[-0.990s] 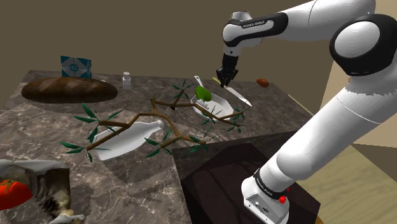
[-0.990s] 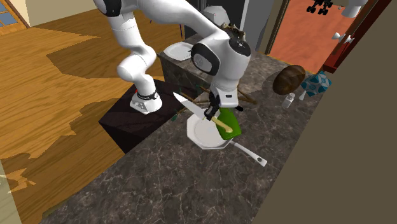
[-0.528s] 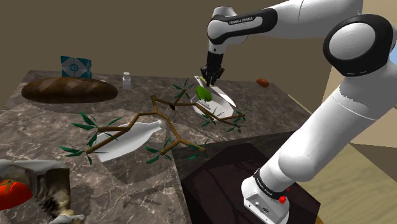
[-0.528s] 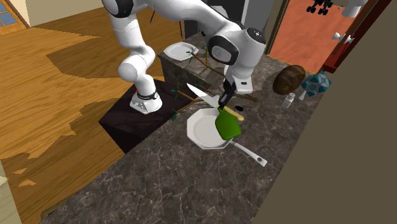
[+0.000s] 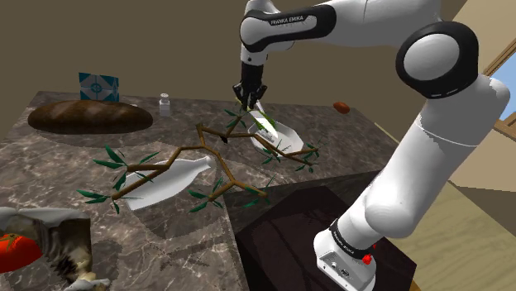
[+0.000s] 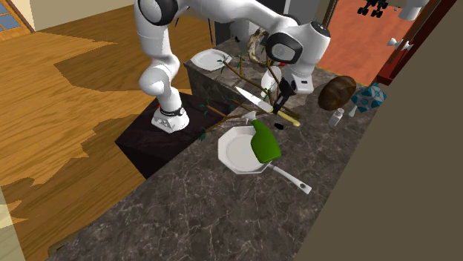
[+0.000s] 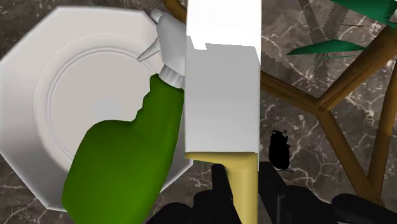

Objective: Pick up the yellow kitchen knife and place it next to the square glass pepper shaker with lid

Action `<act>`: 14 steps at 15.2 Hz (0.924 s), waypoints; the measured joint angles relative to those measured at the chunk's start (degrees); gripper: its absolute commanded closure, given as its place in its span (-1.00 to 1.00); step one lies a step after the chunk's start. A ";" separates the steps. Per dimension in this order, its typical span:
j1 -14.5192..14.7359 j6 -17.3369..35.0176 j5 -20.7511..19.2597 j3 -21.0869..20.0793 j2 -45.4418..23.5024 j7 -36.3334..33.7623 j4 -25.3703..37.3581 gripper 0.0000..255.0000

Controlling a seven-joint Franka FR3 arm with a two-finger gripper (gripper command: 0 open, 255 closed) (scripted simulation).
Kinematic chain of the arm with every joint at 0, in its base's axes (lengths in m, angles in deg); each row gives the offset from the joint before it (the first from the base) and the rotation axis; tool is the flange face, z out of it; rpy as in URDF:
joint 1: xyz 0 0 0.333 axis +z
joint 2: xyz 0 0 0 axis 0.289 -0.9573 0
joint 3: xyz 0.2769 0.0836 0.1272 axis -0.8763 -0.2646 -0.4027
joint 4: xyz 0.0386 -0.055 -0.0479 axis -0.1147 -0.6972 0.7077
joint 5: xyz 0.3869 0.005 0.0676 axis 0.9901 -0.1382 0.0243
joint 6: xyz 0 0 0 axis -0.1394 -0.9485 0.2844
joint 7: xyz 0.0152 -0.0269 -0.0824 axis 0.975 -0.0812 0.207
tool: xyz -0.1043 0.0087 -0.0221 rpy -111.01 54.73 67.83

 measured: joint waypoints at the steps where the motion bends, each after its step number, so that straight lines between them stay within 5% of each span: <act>1: 0.47 -0.11 0.15 -0.39 -0.87 -0.82 0.99 1.00; 14: 8.42 -8.83 1.18 -5.30 -19.30 -13.73 28.15 1.00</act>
